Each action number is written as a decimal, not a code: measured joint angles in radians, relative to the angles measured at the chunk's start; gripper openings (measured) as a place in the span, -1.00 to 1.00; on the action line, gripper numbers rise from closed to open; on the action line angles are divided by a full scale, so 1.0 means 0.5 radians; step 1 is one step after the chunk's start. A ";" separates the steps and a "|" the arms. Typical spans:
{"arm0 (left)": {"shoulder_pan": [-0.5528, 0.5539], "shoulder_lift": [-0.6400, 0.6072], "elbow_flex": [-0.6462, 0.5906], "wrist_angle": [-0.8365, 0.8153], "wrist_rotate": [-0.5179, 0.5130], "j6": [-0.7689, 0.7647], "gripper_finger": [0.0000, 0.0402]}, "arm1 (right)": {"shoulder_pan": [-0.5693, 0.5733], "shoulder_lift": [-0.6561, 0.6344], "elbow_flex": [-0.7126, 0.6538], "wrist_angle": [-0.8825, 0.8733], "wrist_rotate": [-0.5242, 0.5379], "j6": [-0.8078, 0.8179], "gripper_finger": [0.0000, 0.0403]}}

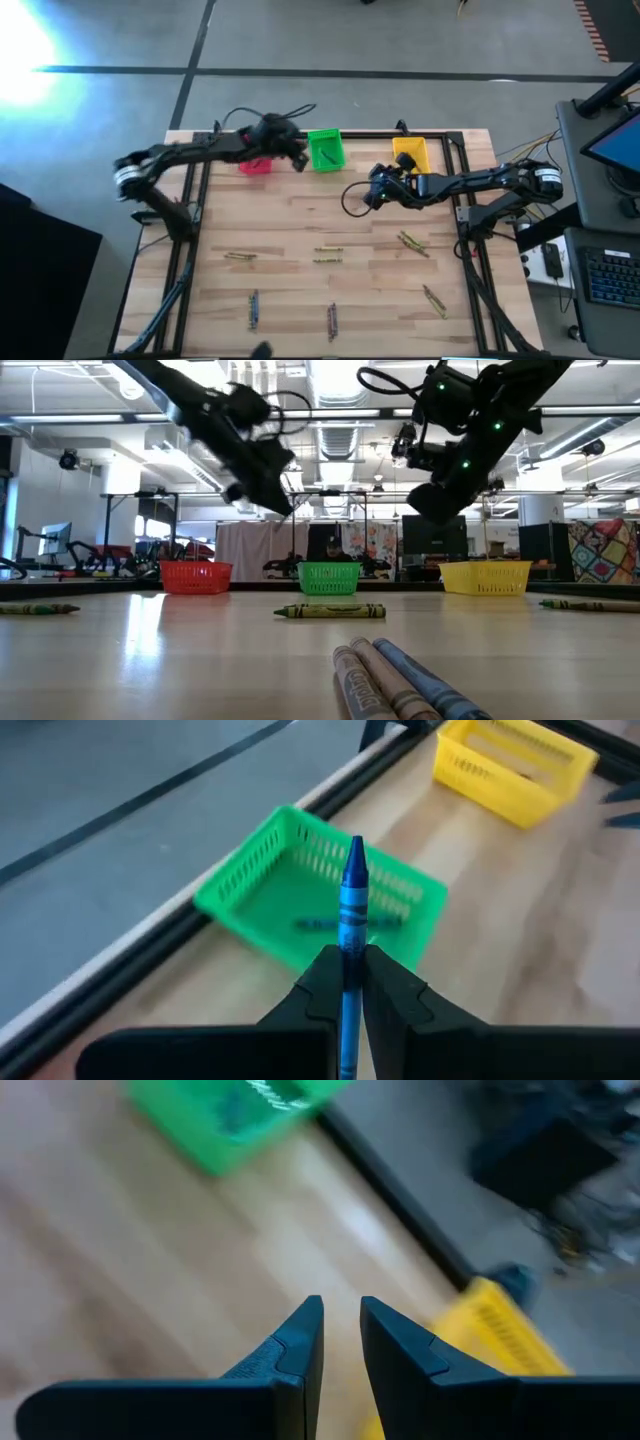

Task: Sort crayons
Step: Put the blue crayon into the yellow basket

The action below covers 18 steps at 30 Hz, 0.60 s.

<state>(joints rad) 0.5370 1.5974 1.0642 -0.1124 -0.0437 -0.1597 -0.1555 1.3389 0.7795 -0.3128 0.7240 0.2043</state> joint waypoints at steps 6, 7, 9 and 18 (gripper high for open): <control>-0.037 0.537 0.555 0.084 0.035 0.062 -0.99 | 0.001 -0.247 -0.001 -0.538 0.195 0.394 -0.68; -0.048 0.611 0.648 0.081 0.057 0.044 -0.99 | 0.002 -0.290 -0.001 -0.627 0.197 0.464 -0.68; -0.076 0.752 0.833 0.087 0.095 0.041 -0.99 | 0.014 -0.377 -0.006 -0.806 0.214 0.607 -0.68; -0.201 1.302 1.562 0.093 0.197 0.012 -0.99 | 0.063 -0.709 -0.087 -1.139 0.467 0.977 -0.71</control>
<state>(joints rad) 0.4368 2.2486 1.8452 -0.0659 0.0546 -0.1538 -0.1238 0.9846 0.7358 -0.8825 0.9576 0.6926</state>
